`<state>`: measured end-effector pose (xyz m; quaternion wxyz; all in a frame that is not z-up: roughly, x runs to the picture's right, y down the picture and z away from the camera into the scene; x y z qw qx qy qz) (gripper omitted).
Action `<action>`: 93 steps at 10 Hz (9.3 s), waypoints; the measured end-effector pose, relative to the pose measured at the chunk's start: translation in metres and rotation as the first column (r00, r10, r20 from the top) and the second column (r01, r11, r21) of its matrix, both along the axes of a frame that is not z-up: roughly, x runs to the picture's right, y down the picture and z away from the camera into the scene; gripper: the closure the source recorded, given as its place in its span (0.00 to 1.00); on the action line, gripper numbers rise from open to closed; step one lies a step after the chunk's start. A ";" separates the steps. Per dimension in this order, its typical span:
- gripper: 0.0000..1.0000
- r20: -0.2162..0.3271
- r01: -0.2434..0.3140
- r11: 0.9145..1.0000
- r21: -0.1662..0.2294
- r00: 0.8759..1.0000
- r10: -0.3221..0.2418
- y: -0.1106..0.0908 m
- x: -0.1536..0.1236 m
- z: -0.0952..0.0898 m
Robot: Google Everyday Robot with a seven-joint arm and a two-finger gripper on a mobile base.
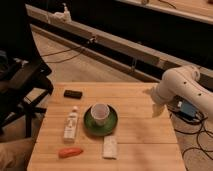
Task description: Place the pepper on the white sponge
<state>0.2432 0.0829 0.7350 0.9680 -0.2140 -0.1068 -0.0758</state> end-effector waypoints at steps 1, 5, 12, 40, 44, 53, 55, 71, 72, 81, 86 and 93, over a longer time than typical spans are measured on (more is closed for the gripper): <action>0.20 -0.001 0.001 1.000 0.000 1.000 -0.001 0.000 0.000 0.000; 0.20 0.056 0.182 0.983 0.032 0.981 -0.183 -0.004 -0.034 -0.013; 0.20 0.393 0.556 0.829 0.057 0.751 -0.531 0.085 -0.173 -0.055; 0.20 0.647 0.704 0.699 0.126 0.476 -0.596 0.121 -0.358 -0.026; 0.20 0.688 0.687 0.719 0.108 0.471 -0.553 0.142 -0.374 -0.015; 0.20 0.711 0.662 0.745 0.077 0.488 -0.506 0.175 -0.386 -0.006; 0.20 0.710 0.649 0.759 0.059 0.507 -0.489 0.183 -0.383 -0.005; 0.20 0.774 0.612 0.790 0.034 0.484 -0.408 0.222 -0.399 -0.004; 0.20 0.778 0.608 0.794 0.034 0.483 -0.403 0.222 -0.400 -0.003; 0.20 0.838 0.594 0.804 0.007 0.435 -0.328 0.249 -0.417 0.012; 0.56 0.829 0.574 0.819 -0.012 0.464 -0.312 0.244 -0.424 0.033; 1.00 0.826 0.559 0.829 -0.004 0.470 -0.312 0.242 -0.426 0.036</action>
